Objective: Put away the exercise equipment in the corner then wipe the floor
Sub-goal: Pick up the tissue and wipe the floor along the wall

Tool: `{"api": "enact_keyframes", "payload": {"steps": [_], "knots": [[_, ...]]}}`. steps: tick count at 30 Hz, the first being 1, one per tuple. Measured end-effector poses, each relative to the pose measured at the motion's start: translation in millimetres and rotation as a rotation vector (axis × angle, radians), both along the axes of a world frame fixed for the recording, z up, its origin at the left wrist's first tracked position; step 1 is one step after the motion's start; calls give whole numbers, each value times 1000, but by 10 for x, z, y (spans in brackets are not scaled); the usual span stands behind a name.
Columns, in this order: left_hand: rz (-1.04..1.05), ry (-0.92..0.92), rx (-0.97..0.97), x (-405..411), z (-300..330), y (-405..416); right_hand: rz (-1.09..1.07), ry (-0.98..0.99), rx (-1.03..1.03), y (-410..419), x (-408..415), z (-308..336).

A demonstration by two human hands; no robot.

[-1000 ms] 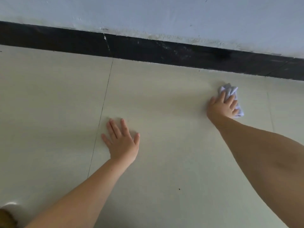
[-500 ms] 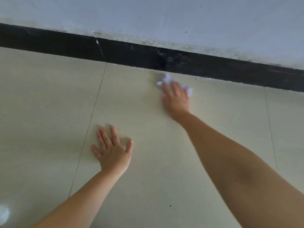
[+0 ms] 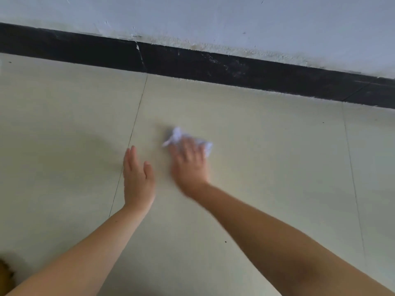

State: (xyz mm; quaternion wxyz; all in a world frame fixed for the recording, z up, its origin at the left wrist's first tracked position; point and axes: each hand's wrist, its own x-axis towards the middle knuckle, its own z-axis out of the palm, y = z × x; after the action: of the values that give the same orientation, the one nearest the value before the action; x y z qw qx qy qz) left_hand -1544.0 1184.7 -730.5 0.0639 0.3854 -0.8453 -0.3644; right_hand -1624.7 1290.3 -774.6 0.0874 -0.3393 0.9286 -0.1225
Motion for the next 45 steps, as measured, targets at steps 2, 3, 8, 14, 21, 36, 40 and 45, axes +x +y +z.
{"api": "enact_keyframes", "payload": {"steps": [2, 3, 8, 14, 21, 36, 40, 45], "knots": [[28, 14, 4, 16, 40, -34, 519, -108, 162, -72, 406, 124], [22, -6, -3, 23, 44, -38, 650, -136, 196, 32, 446, 152], [-127, -223, -87, 34, -53, 30, -123, 100, 5, 1264, -287, -19], [-232, -311, -152, 1, -91, 239, -1358, -250, 36, 2387, -774, 338], [-379, -173, -189, -65, -13, 326, -81, -47, 52, 719, 1008, 140], [-698, -505, -321, -24, -133, 435, -1193, -278, 128, 2606, 708, 306], [-655, -498, -334, -66, -119, 471, -505, -88, 107, 1482, 1360, 188], [-600, -432, -336, -113, -99, 544, 295, -61, 141, 1358, 1556, 150]]}}
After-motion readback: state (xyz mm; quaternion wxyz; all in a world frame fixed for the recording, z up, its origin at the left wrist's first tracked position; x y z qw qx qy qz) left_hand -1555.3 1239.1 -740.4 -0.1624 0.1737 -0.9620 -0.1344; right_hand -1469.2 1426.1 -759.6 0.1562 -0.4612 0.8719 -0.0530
